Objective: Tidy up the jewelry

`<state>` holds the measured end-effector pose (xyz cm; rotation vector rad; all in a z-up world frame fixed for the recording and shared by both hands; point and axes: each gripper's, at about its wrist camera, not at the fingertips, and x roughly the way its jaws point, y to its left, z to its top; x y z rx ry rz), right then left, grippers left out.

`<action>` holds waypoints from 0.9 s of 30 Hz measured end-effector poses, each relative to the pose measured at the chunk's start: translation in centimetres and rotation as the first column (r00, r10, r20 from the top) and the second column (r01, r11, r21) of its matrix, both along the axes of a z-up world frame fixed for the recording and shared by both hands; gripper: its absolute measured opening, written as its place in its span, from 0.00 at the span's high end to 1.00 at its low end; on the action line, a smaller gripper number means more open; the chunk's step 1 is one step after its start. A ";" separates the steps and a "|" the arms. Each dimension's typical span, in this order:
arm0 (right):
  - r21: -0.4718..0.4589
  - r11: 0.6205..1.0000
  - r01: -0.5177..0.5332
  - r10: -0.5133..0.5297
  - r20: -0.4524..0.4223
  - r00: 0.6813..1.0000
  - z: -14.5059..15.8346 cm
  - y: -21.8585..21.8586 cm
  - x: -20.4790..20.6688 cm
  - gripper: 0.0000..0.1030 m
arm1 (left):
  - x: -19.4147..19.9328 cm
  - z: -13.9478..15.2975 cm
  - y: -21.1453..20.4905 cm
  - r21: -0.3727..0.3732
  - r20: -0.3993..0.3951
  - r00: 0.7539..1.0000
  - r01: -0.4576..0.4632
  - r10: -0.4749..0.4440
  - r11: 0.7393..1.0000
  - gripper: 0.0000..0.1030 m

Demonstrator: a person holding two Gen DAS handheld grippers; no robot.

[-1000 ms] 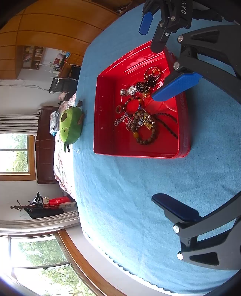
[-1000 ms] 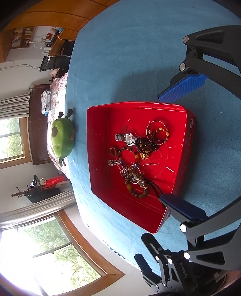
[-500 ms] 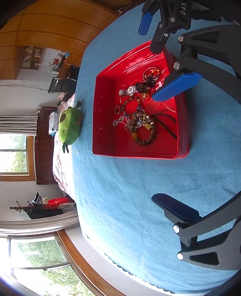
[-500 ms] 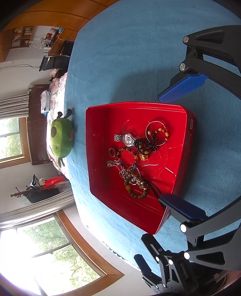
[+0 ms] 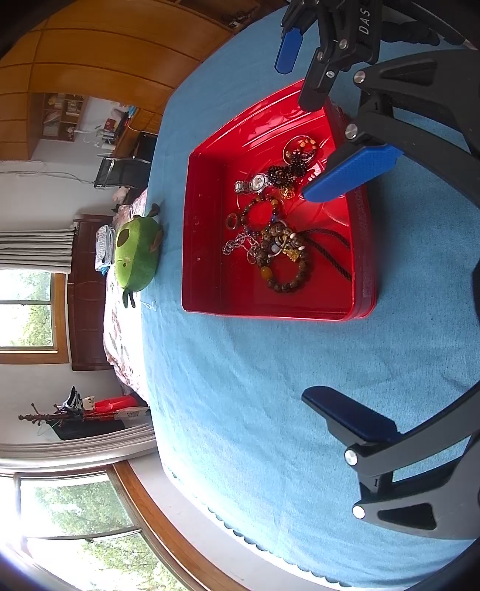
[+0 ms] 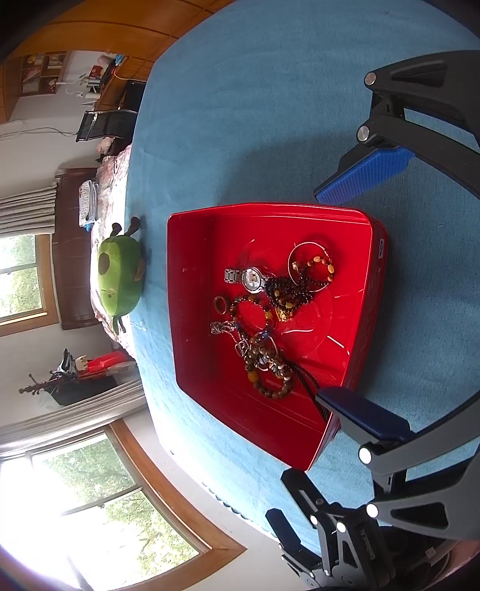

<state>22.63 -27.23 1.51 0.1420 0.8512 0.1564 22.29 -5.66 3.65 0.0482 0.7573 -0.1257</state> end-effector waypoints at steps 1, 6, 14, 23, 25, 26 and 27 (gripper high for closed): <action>0.000 1.000 0.000 0.000 0.000 1.000 0.0 0.0 0.0 0.04 | 0.0 0.0 0.0 0.001 -0.001 1.000 0.000 0.000 1.000 0.04; 0.000 1.000 0.000 0.000 -0.002 1.000 0.0 0.0 0.0 0.04 | 0.0 -0.1 -0.1 0.002 -0.002 1.000 0.001 -0.001 1.000 0.04; -0.001 1.000 -0.001 0.001 -0.002 1.000 0.0 0.1 0.0 0.04 | 0.2 -0.2 -0.1 0.000 -0.009 1.000 0.001 -0.001 1.000 0.04; -0.002 1.000 -0.003 0.003 -0.008 1.000 -0.2 0.1 0.1 0.04 | 0.1 -0.1 -0.1 0.000 -0.005 1.000 0.006 -0.006 1.000 0.04; -0.002 1.000 -0.002 0.002 -0.008 1.000 -0.2 0.1 0.1 0.04 | 0.1 -0.2 -0.1 0.001 -0.007 1.000 0.009 -0.009 1.000 0.04; -0.002 1.000 -0.002 0.002 -0.009 1.000 -0.2 0.1 0.1 0.04 | 0.2 -0.2 -0.1 0.002 -0.009 1.000 0.008 -0.008 1.000 0.04; -0.002 1.000 -0.002 0.002 -0.009 1.000 -0.3 0.1 0.1 0.04 | 0.2 -0.2 -0.1 0.003 -0.012 1.000 0.008 -0.008 1.000 0.04</action>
